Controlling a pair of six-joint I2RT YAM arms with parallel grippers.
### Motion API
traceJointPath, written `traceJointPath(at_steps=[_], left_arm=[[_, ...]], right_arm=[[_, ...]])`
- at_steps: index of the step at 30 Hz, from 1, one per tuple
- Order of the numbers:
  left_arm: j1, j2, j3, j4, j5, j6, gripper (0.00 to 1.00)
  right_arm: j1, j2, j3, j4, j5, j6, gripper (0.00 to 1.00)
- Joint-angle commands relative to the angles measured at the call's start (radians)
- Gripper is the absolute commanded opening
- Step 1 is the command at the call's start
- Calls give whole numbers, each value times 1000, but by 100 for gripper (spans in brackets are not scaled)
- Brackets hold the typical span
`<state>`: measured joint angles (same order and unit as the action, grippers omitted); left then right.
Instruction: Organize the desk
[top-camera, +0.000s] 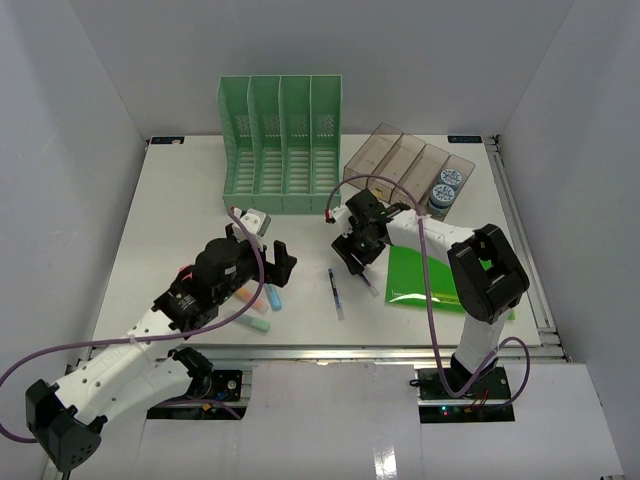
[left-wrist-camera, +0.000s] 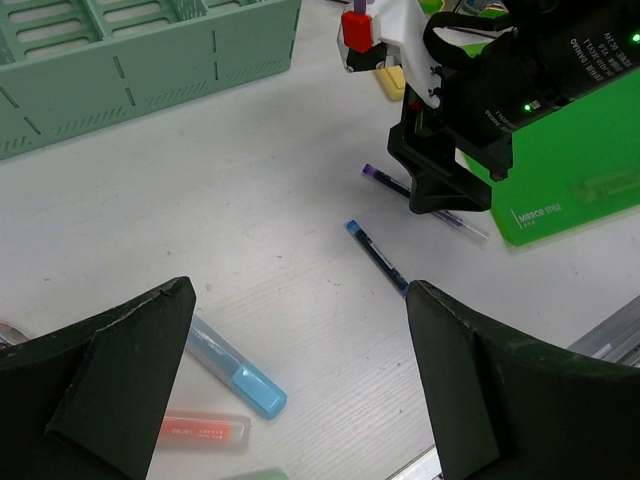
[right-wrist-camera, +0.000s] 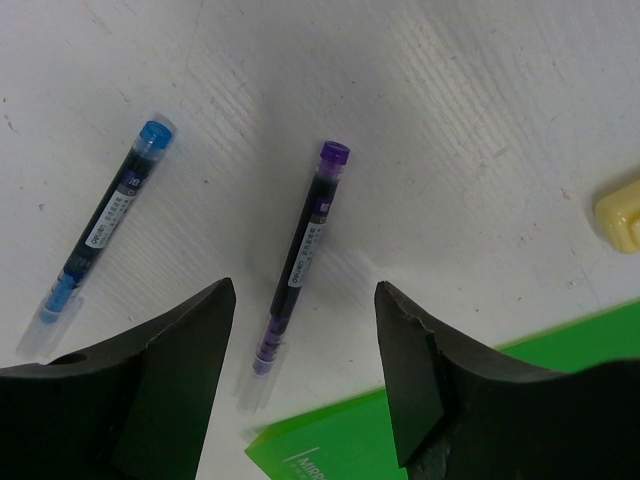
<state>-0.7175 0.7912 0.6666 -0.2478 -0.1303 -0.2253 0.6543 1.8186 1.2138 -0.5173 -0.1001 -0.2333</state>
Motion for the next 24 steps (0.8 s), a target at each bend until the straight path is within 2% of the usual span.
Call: traceJointPath(at_steps=[1, 4, 9, 18, 24], left_arm=[[11, -20, 10, -6, -1, 7, 98], [13, -21, 10, -7, 8, 7, 98], [15, -23, 8, -6, 14, 6, 98], [15, -22, 5, -5, 21, 7, 98], [15, -29, 3, -4, 21, 7, 98]], right_arm=[[19, 20, -11, 33, 5, 12, 56], [25, 38, -9, 36, 18, 10, 47], [27, 51, -12, 36, 35, 8, 43], [31, 72, -26, 43, 57, 10, 28], [35, 78, -18, 39, 66, 15, 15]])
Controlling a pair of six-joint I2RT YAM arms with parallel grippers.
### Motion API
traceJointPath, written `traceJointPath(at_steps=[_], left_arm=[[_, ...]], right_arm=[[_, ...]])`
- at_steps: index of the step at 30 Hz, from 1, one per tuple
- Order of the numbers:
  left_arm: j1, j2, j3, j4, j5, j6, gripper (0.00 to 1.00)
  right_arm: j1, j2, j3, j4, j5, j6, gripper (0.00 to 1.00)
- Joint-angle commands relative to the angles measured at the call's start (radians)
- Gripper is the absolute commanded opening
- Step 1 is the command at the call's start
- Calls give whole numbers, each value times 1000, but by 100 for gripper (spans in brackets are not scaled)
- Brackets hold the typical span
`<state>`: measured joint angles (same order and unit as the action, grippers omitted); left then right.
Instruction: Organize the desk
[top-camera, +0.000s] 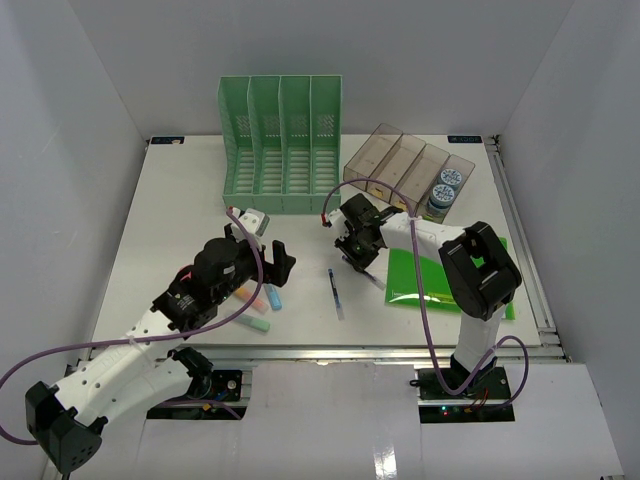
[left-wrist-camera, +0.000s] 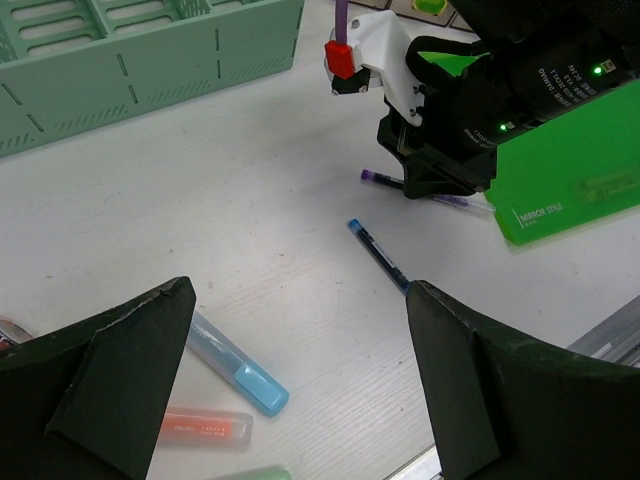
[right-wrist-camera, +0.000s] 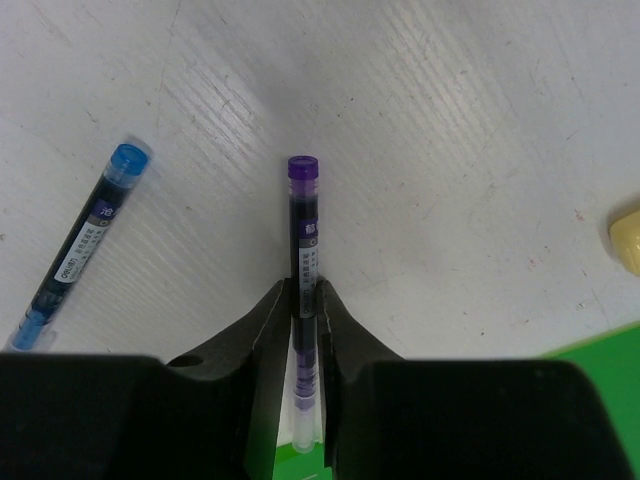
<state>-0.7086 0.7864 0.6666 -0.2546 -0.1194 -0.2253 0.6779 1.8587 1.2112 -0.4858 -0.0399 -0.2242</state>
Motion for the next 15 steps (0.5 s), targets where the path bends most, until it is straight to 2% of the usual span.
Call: traceJointPath(at_steps=[1, 3, 10, 15], left_arm=[[6, -24, 2, 3, 13, 7, 98], [6, -25, 2, 5, 17, 7, 98], [6, -26, 1, 6, 36, 4, 98], [6, -22, 1, 13, 51, -1, 98]], right_arm=[[11, 36, -14, 6, 6, 6, 12], [11, 29, -6, 4, 4, 5, 8], [-21, -57, 57, -11, -13, -20, 8], [-101, -96, 183, -49, -48, -25, 8]])
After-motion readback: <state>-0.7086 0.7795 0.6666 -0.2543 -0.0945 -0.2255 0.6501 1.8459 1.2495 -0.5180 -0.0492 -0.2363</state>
